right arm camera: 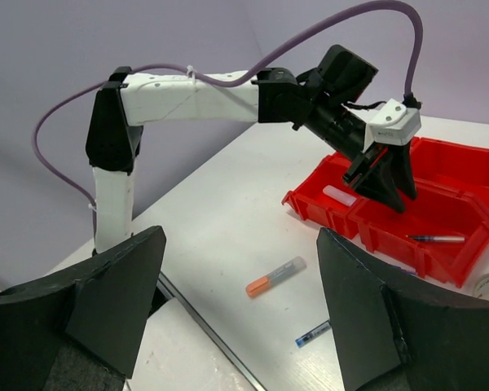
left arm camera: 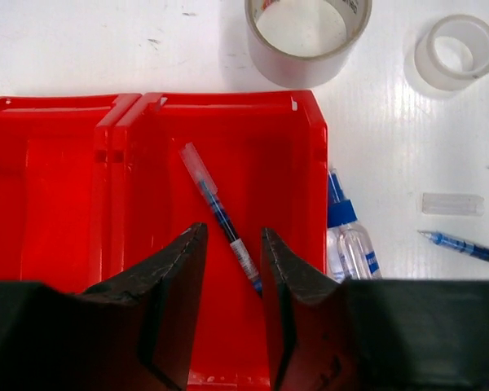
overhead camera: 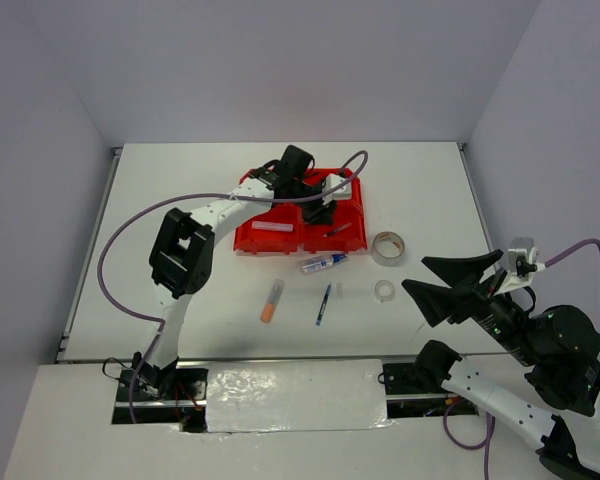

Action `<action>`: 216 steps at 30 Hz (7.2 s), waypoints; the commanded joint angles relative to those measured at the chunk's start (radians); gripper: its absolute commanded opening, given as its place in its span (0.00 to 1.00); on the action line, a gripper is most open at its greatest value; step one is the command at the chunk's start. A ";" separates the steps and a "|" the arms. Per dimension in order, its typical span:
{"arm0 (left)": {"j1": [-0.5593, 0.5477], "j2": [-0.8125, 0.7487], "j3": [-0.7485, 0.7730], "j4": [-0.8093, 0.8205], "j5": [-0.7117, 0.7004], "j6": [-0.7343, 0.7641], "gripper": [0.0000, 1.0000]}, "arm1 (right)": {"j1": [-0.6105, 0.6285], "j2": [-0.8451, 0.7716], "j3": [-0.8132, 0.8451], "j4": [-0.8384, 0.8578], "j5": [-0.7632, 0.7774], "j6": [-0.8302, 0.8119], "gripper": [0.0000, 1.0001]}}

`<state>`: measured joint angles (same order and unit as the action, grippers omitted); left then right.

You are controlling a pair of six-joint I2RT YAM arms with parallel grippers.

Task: Sort the stationery into containers
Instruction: Place the pen in the storage box, then pick up the pen cap from the center of the board, then pick up the pen from the center of the board, then close the pen cap on the pen.

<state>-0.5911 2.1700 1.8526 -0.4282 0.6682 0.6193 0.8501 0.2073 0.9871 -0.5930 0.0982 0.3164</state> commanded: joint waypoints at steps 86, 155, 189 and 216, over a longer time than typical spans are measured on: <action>-0.321 -1.104 -1.031 0.037 -0.854 -1.267 0.99 | -0.146 0.963 -0.147 0.029 0.299 0.363 0.07; -0.553 -1.159 -1.445 1.652 -0.618 -1.279 0.00 | 0.058 0.328 -0.366 1.114 -0.221 0.185 0.10; -0.549 -1.162 -1.415 1.651 -0.524 -1.250 0.00 | 0.089 0.287 -0.485 1.144 -0.272 0.161 0.12; -0.533 -1.104 -1.429 1.712 -0.478 -1.296 0.00 | 0.095 0.287 -0.453 1.130 -0.249 0.142 0.12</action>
<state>-1.1297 1.0576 0.4080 1.1759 0.1623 -0.6628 0.9333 0.4988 0.4953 0.5121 -0.1547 0.4797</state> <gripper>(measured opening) 0.137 0.223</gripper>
